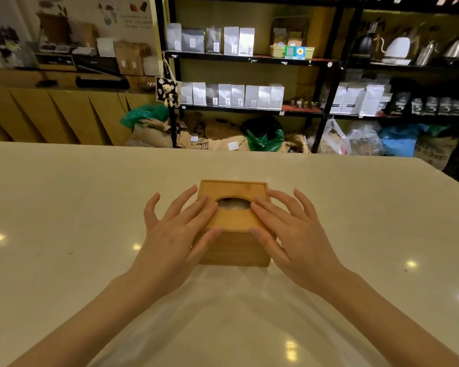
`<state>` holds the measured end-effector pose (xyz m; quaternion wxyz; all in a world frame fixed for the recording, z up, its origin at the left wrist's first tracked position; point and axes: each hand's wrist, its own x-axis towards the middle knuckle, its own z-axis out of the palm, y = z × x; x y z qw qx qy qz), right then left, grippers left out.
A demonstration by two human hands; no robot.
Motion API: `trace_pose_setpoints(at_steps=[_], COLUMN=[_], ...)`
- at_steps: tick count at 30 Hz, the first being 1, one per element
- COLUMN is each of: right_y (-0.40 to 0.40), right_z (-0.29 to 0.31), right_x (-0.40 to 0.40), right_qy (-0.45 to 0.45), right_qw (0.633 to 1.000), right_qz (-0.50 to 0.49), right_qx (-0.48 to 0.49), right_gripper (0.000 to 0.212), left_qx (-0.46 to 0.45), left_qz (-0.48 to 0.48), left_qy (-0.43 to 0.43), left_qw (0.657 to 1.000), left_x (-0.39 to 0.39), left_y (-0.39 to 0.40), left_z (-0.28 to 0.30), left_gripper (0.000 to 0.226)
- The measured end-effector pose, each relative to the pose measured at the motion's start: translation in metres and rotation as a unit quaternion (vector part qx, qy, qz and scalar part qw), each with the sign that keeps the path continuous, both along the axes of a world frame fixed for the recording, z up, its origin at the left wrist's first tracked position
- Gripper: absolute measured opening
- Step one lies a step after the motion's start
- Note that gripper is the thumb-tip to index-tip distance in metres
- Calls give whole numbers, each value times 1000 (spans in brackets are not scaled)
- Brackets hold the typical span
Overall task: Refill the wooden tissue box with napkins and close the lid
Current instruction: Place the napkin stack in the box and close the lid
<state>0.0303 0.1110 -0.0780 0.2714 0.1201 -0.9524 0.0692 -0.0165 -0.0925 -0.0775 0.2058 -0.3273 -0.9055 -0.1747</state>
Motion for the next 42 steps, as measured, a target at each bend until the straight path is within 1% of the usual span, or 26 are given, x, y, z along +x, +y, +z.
trace_pose_setpoints(at_steps=[3, 5, 7, 10, 11, 12, 14, 16, 18, 19, 22, 24, 26, 30, 42], right_y=[0, -1, -2, -4, -5, -6, -6, -7, -9, -10, -16, -20, -23, -24, -23], right_z=[-2, 1, 10, 25, 31, 36, 42, 50, 59, 62, 68, 67, 63, 62, 59], right_x=[-1, -2, -6, -16, -21, -26, -38, -51, -64, -70, -86, -93, -95, -96, -92], right_qy=[10, 12, -4, -39, -54, -77, -129, -177, -224, -250, -306, -305, -285, -254, -214], right_qw=[1000, 1000, 999, 996, 995, 994, 990, 982, 972, 966, 940, 930, 933, 940, 952], right_qz=[2, 5, 3, -7, -11, -11, 1, 26, 53, 65, 79, 83, 91, 110, 140], right_qx=[-5, -25, -54, -78, -78, -73, -57, -61, -54, -23, 130, 189, 201, 201, 170], right_gripper=[58, 54, 47, 45, 42, 37, 27, 25, 23, 23, 25, 26, 25, 25, 22], left_qx=[-1, 22, 52, 99, 99, 88, 36, -33, -94, -117, -160, -178, -195, -217, -214], left_qz=[1, -2, -2, 5, 8, 7, 0, -1, 7, 11, 16, 18, 25, 31, 29], left_qy=[6, 8, -9, -34, -41, -51, -87, -135, -175, -192, -234, -233, -226, -228, -249], left_qw=[1000, 1000, 999, 995, 994, 995, 996, 990, 980, 974, 959, 956, 954, 949, 944], left_x=[-1, -4, -10, -24, -30, -36, -46, -54, -61, -64, -67, -67, -67, -67, -67], left_y=[-1, -1, 0, 4, 6, 7, 9, 12, 14, 14, 14, 13, 14, 15, 15], left_z=[-1, 2, 9, 19, 21, 23, 24, 24, 24, 24, 23, 23, 24, 26, 27], left_gripper=[66, 69, 70, 56, 56, 60, 71, 86, 95, 98, 99, 97, 92, 91, 87])
